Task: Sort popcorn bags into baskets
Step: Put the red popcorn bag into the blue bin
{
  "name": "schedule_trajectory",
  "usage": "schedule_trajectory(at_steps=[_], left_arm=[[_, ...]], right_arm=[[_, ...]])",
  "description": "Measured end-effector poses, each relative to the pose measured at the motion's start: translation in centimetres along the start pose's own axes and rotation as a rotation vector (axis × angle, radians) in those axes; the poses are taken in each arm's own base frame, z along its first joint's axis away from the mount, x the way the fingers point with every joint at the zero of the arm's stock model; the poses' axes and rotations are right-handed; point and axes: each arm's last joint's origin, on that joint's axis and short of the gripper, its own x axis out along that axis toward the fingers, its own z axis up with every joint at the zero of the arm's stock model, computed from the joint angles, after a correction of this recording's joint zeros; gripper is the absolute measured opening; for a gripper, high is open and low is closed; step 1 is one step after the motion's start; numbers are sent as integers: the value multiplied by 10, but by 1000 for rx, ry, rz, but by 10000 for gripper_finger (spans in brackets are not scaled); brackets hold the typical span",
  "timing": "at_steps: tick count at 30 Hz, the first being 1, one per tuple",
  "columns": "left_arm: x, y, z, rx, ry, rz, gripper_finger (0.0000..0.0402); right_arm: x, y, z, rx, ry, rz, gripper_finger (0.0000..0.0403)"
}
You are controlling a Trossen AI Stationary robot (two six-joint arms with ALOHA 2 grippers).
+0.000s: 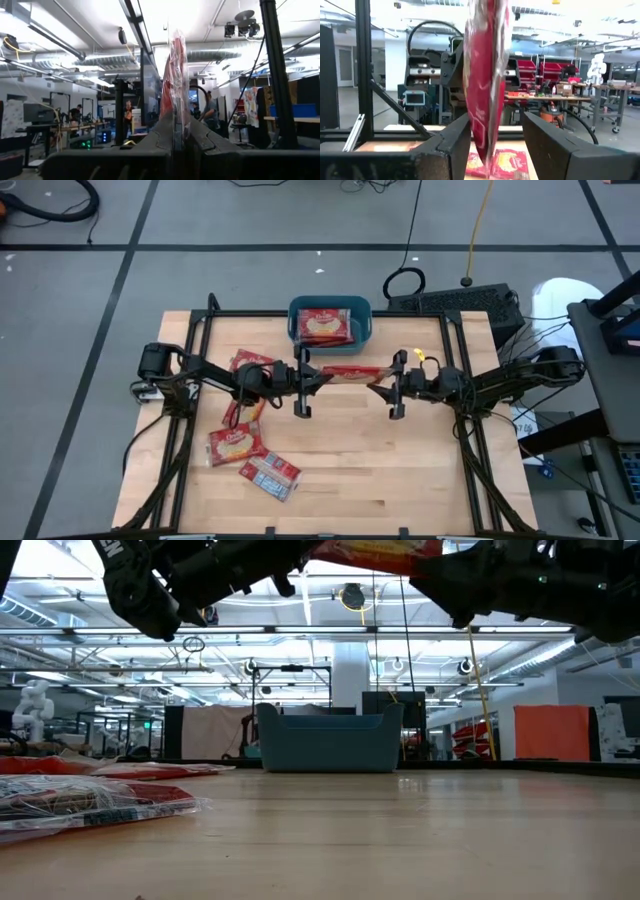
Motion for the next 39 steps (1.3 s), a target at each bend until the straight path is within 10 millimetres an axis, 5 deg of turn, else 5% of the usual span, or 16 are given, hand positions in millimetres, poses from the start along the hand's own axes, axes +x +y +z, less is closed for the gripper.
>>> schedule_trajectory(at_steps=[6, 15, 21, 29, 34, 39], left_arm=[[0, 0, -1, 30, 14, -3, 6], [0, 0, -3, 52, 32, -6, 17], [0, -1, -7, -1, 83, -8, 18], [-7, 2, -3, -136, 368, 88, 183], [-15, 0, 29, -71, 520, 165, 271], [-29, 1, 67, -44, 612, 232, 303]], right_arm=[[0, 1, 9, -7, -92, 67, 149], [0, 1, 9, -11, -92, 65, 16], [-1, 2, 5, 9, -53, 67, 26], [-1, 2, -6, 3, 54, 74, 11], [-2, 2, -7, 19, 103, 72, 11], [-5, 2, -11, 18, 169, 72, 13]])
